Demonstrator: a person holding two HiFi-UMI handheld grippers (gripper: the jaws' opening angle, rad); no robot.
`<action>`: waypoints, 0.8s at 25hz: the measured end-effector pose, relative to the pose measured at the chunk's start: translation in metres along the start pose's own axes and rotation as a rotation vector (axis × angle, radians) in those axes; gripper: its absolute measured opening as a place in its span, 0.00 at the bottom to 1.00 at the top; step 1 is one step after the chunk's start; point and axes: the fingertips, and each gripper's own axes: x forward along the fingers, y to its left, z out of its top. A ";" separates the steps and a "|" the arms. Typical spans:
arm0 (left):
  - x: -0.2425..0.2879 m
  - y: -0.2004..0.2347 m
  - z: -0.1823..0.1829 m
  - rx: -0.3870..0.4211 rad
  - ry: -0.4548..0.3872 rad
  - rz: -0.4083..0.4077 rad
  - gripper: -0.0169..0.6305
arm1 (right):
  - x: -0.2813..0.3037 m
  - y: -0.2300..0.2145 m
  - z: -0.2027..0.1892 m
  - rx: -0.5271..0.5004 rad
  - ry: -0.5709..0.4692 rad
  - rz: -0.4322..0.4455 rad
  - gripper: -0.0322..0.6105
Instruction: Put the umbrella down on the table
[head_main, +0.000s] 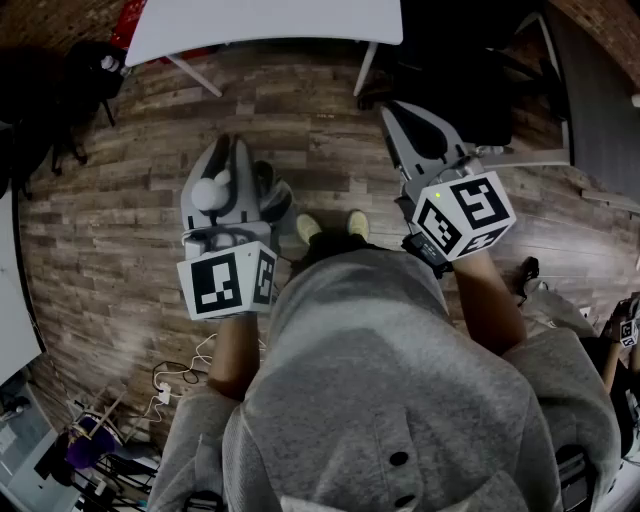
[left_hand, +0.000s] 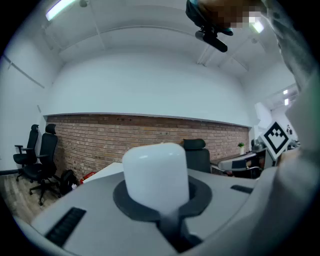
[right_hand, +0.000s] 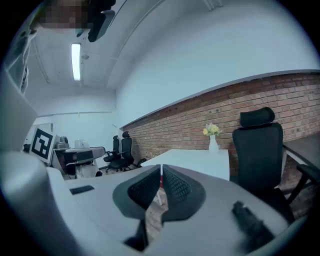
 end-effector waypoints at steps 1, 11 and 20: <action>-0.003 0.003 0.000 -0.001 0.001 0.000 0.11 | 0.000 0.004 0.000 -0.002 0.002 0.001 0.09; -0.019 0.030 -0.004 -0.002 0.011 0.012 0.11 | 0.013 0.030 -0.002 0.036 0.000 0.016 0.09; -0.021 0.050 -0.006 -0.002 0.011 0.000 0.11 | 0.029 0.056 0.000 0.033 -0.038 0.051 0.09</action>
